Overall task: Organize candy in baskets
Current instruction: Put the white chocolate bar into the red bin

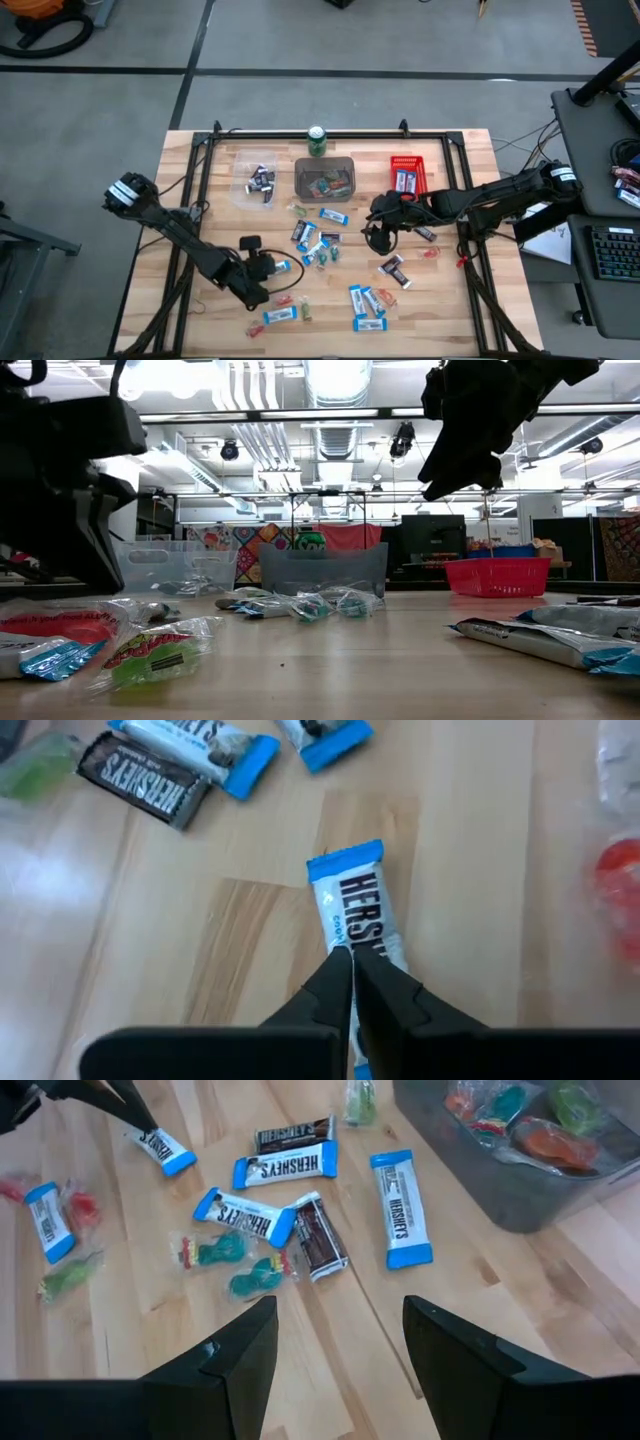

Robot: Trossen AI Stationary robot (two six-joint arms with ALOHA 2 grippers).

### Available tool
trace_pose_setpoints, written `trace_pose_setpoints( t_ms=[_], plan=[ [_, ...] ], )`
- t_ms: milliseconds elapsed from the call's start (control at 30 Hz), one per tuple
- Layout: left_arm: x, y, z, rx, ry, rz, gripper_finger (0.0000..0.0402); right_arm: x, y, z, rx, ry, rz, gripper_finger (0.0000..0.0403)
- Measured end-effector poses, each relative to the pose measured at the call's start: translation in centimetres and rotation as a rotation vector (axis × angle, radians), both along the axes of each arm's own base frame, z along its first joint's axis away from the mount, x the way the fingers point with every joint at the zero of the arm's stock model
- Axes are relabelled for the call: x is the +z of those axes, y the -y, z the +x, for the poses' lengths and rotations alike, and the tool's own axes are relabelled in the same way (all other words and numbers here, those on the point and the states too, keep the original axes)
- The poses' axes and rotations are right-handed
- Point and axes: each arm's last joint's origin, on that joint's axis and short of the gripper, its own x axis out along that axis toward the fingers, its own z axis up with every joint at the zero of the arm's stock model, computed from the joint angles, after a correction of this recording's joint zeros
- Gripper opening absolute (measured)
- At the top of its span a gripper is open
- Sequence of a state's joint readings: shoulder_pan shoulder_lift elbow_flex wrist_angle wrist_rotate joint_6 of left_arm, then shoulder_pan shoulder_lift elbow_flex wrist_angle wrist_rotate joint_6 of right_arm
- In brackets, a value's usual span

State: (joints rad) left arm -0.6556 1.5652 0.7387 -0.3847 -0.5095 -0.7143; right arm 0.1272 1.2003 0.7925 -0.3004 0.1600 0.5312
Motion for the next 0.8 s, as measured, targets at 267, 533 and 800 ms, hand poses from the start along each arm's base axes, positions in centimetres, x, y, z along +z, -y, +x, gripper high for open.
trace_pose_setpoints(
  t_ms=[267, 533, 800],
  plan=[
    [0.6, 1.0, -0.3, -0.028, 0.053, -0.044, 0.0021, 0.0, 0.0, 0.1, 0.000, 0.023, 0.003, 0.0205],
    [-1.1, 0.9, -0.3, 0.057, 0.035, -0.026, 0.0129, -0.1, 0.0, 0.1, 0.002, 0.018, -0.001, 0.0205],
    [-2.4, 1.1, -0.4, 0.064, -0.008, -0.024, 0.0183, -0.2, 0.0, 0.1, 0.002, 0.018, 0.000, 0.0205]
  ],
)
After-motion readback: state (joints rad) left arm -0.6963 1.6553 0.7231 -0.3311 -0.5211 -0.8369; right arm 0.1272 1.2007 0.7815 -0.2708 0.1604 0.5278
